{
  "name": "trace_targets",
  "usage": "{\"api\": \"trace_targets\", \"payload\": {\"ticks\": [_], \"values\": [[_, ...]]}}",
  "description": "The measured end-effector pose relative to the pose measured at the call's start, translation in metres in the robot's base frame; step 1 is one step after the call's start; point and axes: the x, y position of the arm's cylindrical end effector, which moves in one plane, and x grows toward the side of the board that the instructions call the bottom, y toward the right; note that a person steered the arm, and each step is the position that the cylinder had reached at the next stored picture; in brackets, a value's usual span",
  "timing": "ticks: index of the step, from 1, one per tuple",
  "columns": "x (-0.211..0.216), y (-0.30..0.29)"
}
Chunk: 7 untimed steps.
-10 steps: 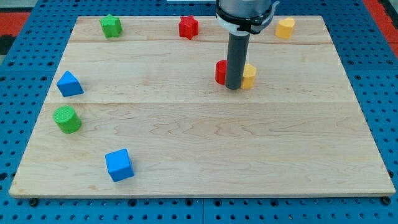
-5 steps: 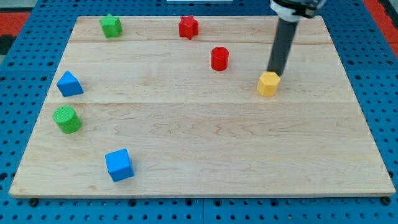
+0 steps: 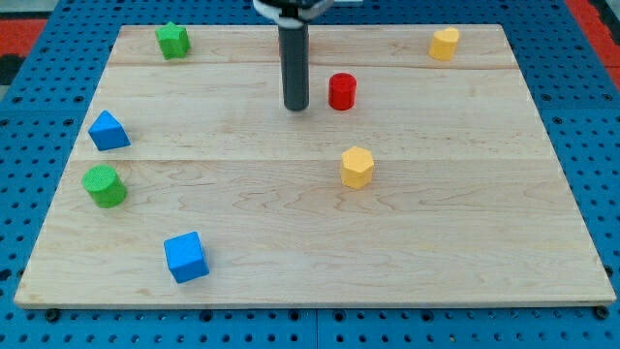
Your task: Place the red circle towards the top right side of the yellow hexagon
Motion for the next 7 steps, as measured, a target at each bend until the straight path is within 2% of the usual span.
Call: {"api": "trace_targets", "payload": {"ticks": [1,2,3,4,5,6,7], "values": [[-0.021,0.047],[-0.01,0.104],[0.025,0.146],[0.043,0.176],[0.039,0.132],[0.05,0.116],[0.069,0.131]]}}
